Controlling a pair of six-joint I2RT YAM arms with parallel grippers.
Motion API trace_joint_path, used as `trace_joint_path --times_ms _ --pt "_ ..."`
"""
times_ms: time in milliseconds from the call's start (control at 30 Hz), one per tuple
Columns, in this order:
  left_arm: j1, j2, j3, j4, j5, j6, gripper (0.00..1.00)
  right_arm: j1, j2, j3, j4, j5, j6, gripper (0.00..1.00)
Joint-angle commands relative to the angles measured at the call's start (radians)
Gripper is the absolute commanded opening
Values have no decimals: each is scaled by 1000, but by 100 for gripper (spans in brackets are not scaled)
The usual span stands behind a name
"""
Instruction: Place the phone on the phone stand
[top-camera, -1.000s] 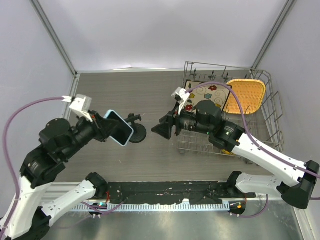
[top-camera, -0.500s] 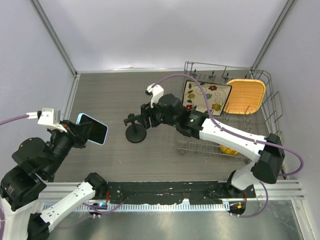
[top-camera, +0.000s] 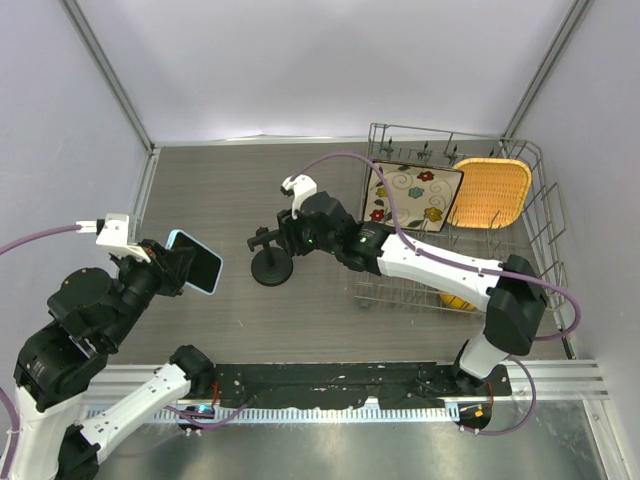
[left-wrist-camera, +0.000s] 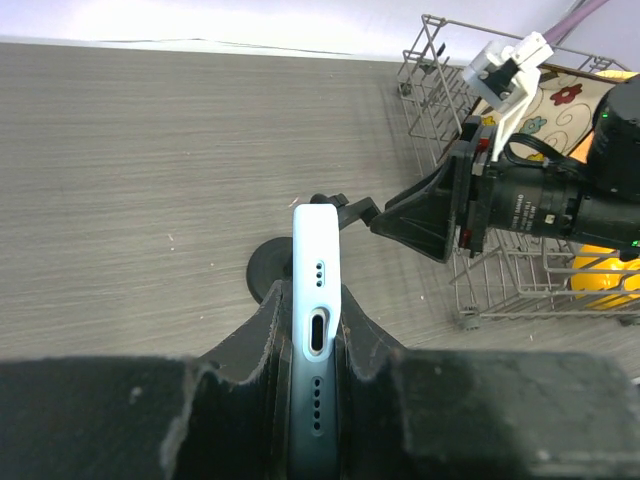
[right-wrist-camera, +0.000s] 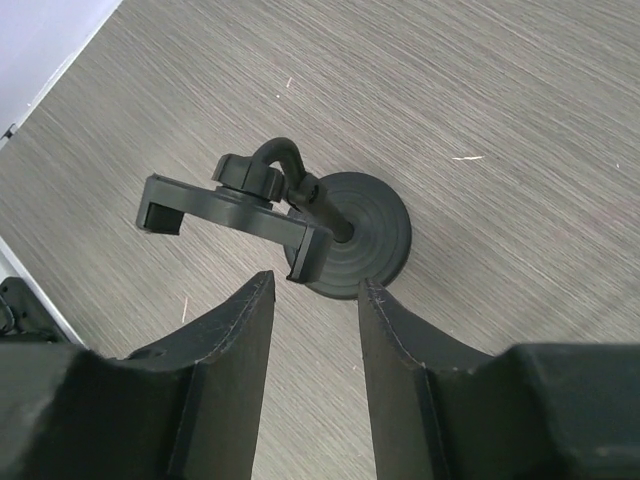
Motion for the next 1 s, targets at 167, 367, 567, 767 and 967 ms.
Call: trace_joint_path --times_ms 167,367,567,767,967 --pt "-2 -1 1 88 18 -24 0 4 45 45 70 22 -39 40" --pt "-2 14 1 92 21 -21 0 2 57 65 62 27 -62 38" --pt "-2 27 -13 102 43 -20 0 0 64 76 61 39 -77 37" --pt "-2 61 -34 108 107 -17 0 2 90 97 47 35 -92 29" --pt "-2 67 -99 161 173 0 0 -3 93 97 46 29 -118 3"
